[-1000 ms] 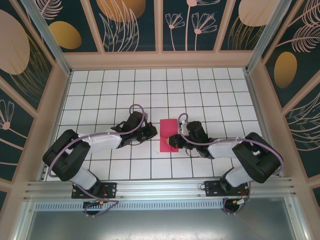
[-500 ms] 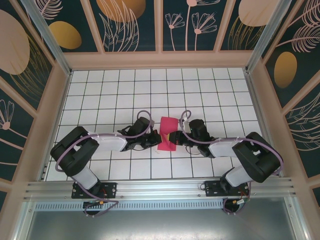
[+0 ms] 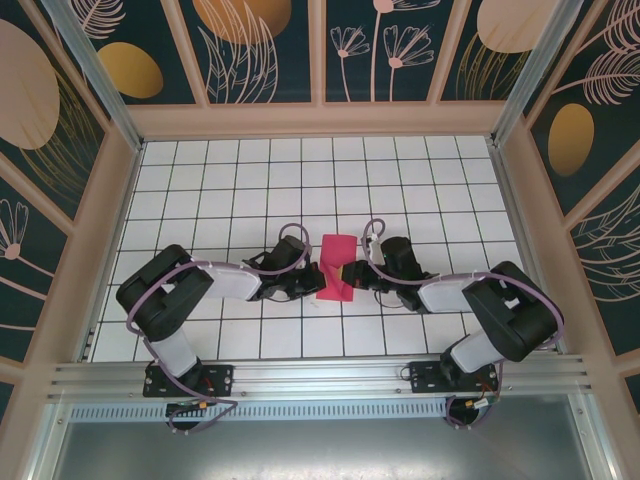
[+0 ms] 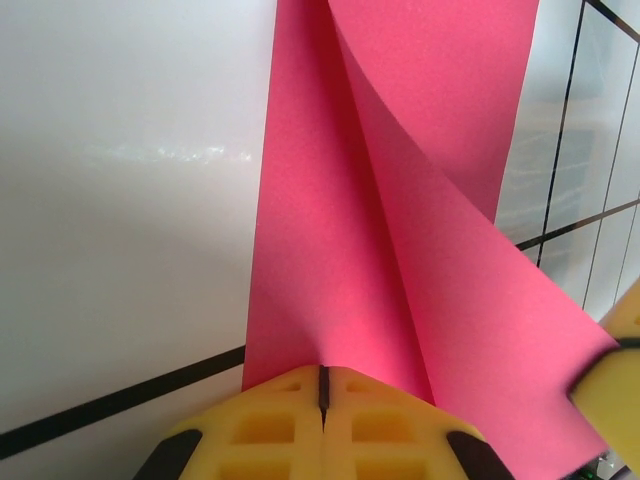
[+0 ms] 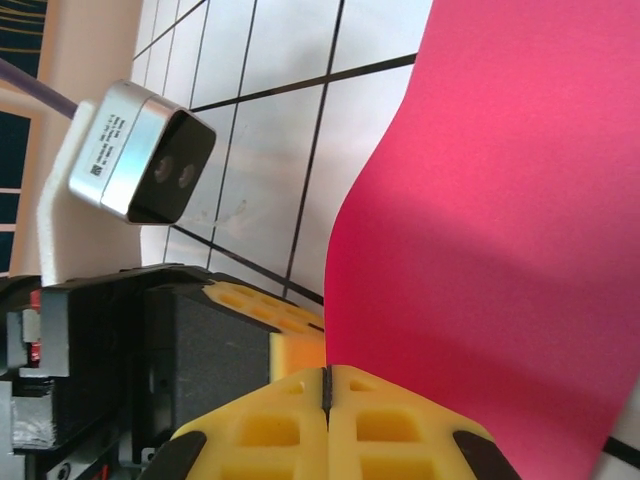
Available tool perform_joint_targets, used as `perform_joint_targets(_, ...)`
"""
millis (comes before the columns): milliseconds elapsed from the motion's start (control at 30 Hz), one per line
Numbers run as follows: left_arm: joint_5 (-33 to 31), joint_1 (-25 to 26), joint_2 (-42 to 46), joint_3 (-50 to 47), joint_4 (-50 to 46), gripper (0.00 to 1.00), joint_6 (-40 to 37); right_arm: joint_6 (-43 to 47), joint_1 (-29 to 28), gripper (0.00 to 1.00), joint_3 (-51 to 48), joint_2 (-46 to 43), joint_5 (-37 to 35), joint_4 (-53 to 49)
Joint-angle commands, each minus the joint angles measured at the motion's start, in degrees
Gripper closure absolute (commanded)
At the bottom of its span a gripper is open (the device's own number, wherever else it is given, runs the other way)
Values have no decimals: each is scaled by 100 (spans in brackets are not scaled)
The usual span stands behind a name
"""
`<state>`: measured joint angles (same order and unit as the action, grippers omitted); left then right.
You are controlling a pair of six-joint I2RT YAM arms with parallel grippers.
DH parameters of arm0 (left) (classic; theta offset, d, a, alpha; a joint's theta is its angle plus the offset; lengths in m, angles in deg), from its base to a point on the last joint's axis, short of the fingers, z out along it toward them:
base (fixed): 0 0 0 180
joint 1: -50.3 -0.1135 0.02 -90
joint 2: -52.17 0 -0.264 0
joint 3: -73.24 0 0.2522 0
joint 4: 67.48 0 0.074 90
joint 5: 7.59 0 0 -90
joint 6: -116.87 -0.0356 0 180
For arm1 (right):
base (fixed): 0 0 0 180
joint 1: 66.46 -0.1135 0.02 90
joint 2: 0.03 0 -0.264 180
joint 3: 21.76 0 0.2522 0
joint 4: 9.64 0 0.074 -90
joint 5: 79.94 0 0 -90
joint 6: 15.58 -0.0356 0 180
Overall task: Fold a paper plane with a square sheet of paper (pick it up from the middle)
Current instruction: Fold the triangle a second time at the center of the table.
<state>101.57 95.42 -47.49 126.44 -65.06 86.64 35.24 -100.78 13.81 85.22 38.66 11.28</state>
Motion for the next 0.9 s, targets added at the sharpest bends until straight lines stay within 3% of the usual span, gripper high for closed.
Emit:
perform_joint_targets(0,-176,38,-339,2,-402,100,-207,434,134,100,229,103,141,-318)
perform_joint_targets(500,-496,35,-397,272,-976,100,-529,1582,642,98,837,481,668,-1223)
perform_joint_targets(867,-402,32,-321,425,-909,100,-585,1866,723,96,978,22,1218,-1955)
